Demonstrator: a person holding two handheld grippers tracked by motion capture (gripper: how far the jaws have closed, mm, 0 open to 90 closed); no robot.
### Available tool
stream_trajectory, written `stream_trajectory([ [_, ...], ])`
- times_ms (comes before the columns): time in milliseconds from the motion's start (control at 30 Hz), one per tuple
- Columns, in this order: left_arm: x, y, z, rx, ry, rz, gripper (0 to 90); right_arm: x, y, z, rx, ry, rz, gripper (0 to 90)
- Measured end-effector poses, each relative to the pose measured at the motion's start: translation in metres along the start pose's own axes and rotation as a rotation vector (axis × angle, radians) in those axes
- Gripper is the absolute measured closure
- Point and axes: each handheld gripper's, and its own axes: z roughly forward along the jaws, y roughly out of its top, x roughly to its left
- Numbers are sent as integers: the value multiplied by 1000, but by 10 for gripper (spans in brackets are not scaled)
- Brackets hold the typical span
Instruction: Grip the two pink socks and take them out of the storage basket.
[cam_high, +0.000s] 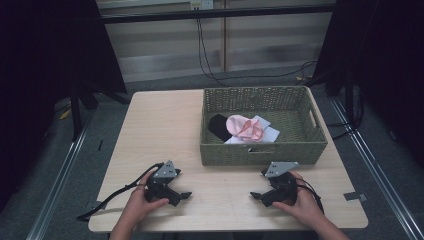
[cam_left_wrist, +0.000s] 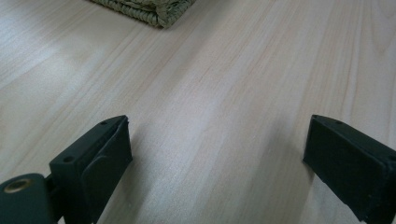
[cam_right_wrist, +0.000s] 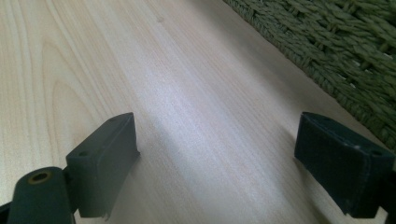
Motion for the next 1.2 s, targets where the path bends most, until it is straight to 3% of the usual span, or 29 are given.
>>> stream_trajectory([
  [200, 0, 0, 0, 2, 0, 3, 70, 1, 0, -1, -1, -4, 1, 126],
  [300, 0, 0, 0, 2, 0, 1, 70, 1, 2, -2, 23, 3, -4, 133],
  [367, 0, 0, 0, 0, 0, 0, 70, 0, 7, -4, 68, 34, 16, 143],
  [400, 0, 0, 0, 2, 0, 2, 70, -1, 13, -7, 112, 94, 46, 159],
  [500, 0, 0, 0, 0, 0, -1, 70, 0, 18, -11, 145, 116, 44, 162],
  [533, 0, 0, 0, 0, 0, 0, 69, 2, 28, -18, 172, 114, -6, 175],
  [633, 0, 0, 0, 2, 0, 2, 69, 3, 38, -26, 191, 120, -13, 184],
  [767, 0, 0, 0, 0, 0, 0, 69, -2, 67, -49, 220, 145, -31, 210],
  [867, 0, 0, 0, 0, 0, -1, 69, -6, 83, -60, 237, 127, -58, 218],
  [1200, 0, 0, 0, 1, 0, -1, 69, -26, 128, -83, 259, 97, -66, 239],
])
